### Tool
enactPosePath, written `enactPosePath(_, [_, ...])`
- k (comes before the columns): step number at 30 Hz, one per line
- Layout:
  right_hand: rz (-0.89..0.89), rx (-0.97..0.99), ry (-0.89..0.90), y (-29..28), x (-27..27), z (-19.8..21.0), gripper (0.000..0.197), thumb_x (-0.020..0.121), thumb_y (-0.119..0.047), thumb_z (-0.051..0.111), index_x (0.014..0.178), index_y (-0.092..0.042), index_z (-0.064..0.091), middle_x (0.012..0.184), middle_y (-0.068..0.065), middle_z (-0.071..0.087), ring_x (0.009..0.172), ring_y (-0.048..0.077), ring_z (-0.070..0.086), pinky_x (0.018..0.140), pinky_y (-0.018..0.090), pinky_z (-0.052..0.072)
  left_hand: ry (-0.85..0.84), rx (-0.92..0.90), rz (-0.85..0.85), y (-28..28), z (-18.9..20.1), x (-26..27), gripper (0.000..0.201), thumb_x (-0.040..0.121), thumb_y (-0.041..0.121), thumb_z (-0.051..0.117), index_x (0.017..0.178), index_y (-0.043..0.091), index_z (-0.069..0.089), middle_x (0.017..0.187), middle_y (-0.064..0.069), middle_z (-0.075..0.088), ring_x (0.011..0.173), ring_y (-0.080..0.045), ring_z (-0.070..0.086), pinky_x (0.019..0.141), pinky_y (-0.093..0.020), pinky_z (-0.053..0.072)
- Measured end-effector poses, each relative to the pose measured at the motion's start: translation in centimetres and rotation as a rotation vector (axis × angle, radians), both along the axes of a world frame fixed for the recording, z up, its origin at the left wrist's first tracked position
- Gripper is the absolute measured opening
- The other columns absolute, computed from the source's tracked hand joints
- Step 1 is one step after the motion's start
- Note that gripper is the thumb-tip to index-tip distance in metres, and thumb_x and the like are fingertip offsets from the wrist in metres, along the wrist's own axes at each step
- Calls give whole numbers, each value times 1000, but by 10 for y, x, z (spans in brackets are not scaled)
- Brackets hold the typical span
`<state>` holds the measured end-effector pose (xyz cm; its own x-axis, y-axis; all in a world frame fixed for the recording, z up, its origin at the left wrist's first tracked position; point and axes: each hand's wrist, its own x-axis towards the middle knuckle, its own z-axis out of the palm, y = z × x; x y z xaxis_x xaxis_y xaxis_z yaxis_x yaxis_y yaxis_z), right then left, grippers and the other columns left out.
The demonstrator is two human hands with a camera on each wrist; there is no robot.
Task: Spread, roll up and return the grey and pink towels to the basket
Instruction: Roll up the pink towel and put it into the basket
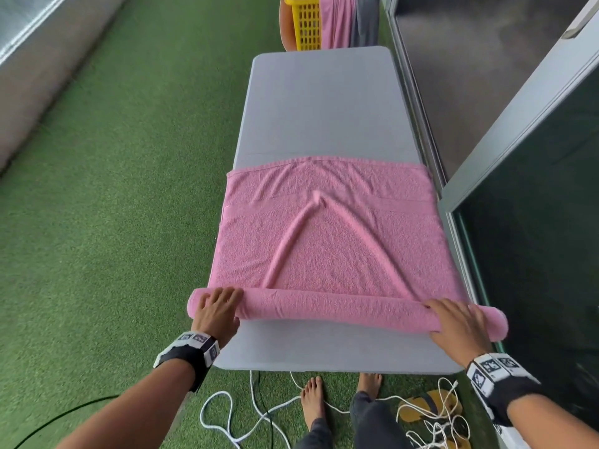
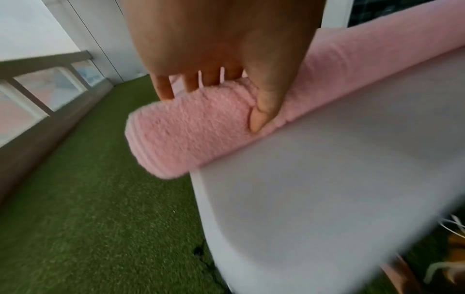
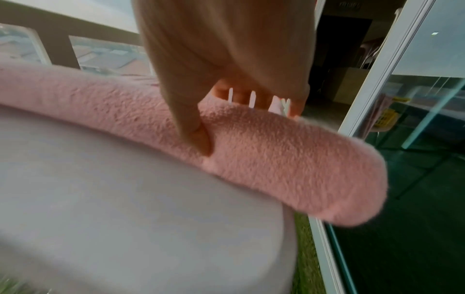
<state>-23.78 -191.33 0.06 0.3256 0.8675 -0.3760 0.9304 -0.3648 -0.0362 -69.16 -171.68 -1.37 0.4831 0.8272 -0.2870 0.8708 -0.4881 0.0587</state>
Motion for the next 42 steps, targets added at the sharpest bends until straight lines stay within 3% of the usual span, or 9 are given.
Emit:
enactPosePath(4, [-26, -73, 69, 39, 12, 21, 56, 85, -43, 67, 137, -34, 50, 136, -10, 58, 123, 16, 53, 112, 43, 27, 147, -12, -42, 34, 20, 18, 32, 87, 35, 59, 117, 23, 55, 118, 4, 61, 112, -17, 53, 102, -35, 38])
enactPosePath(13, [-65, -117, 94, -4, -14, 17, 53, 80, -42, 70, 130, -34, 58, 124, -7, 65, 112, 19, 57, 98, 38, 41, 100, -81, -16, -8, 17, -7, 31, 84, 35, 63, 113, 26, 60, 109, 9, 64, 102, -13, 56, 97, -31, 41])
enactPosePath(18, [-68, -512, 367, -3, -5, 27, 44, 55, -45, 65, 94, -24, 69, 92, -4, 69, 89, 19, 65, 80, 32, 48, 197, -464, -67, -1, 31, -22, 26, 84, 31, 64, 110, 27, 63, 103, 9, 68, 94, -11, 62, 94, -37, 50])
enactPosePath(24, [-199, 90, 318, 4, 9, 23, 38, 95, -34, 58, 133, -36, 54, 143, -9, 51, 130, 20, 47, 113, 50, 28, -37, -135, 29, 21, 35, -11, 52, 100, 37, 43, 148, 20, 33, 156, -3, 26, 142, -24, 26, 115, -48, 24])
enactPosePath(29, [-17, -103, 185, -5, -14, 10, 73, 82, -52, 66, 145, -46, 28, 151, -23, 31, 137, 9, 33, 117, 50, 14, 137, -213, -57, -4, 12, 2, 87, 85, 55, 60, 153, 18, 19, 157, 1, 14, 146, -22, 17, 119, -50, 10])
enactPosePath(32, [1, -115, 35, 8, -16, 12, 62, 81, -37, 68, 137, -39, 42, 140, -14, 50, 126, 15, 45, 106, 41, 31, 64, -105, 24, -4, 7, 10, 47, 80, 32, 70, 123, 20, 57, 129, 1, 59, 120, -21, 51, 107, -42, 35])
enactPosePath(37, [-19, -411, 309, 41, -1, 28, 34, 65, -32, 63, 97, -41, 58, 101, -7, 65, 95, 17, 59, 84, 34, 45, 237, -282, 10, 17, 34, 27, 14, 89, 20, 55, 97, 19, 66, 79, 8, 61, 83, -14, 64, 95, -35, 50])
enactPosePath(40, [-106, -8, 256, 48, 7, 30, 26, 92, -25, 53, 108, -43, 61, 126, -7, 62, 116, 16, 55, 104, 41, 36, 155, -200, 38, 37, 31, 23, 43, 92, 16, 37, 133, 15, 50, 126, -6, 59, 117, -22, 54, 111, -48, 33])
enactPosePath(42, [-157, 156, 248, 48, 2, 28, 30, 99, -34, 42, 124, -36, 58, 137, -10, 55, 128, 17, 48, 111, 47, 25, 35, -118, 66, 34, 24, 23, 59, 94, 28, 16, 151, 13, 25, 155, -7, 29, 143, -25, 27, 118, -50, 15])
